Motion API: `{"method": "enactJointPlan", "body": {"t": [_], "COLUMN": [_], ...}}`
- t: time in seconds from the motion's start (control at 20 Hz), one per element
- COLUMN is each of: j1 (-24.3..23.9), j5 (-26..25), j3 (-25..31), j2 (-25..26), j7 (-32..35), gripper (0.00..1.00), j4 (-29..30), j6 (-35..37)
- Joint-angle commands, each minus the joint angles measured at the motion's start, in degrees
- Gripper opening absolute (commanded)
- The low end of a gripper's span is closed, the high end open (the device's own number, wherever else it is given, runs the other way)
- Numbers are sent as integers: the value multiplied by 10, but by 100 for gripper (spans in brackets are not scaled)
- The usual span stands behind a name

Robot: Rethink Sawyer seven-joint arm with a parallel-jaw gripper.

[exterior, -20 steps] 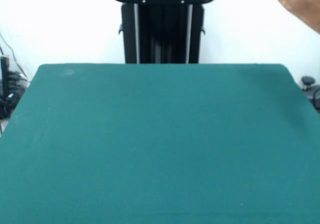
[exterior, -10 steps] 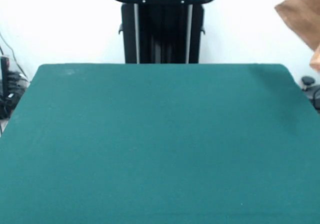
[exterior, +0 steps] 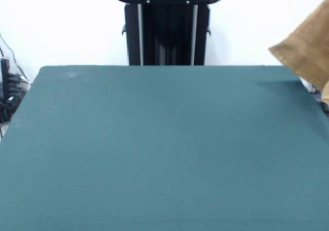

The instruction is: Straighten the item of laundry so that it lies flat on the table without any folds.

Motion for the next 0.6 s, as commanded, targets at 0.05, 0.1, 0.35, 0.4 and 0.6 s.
{"method": "enactJointPlan", "body": {"t": [0.05,0.1,0.35,0.4,0.6], "j1": [29,23,-25,-41,-96], "j5": [-6,-12,-18,-16,-12], "j3": [-35,-44,-56,-52,-25], "j2": [45,37,15,15,15], "j7": [202,190,108,81,-2], "gripper": [0,0,0,0,0], "j4": [-4,-7,11,18,33], "j6": [-1,8,-2,-14,-39]}}
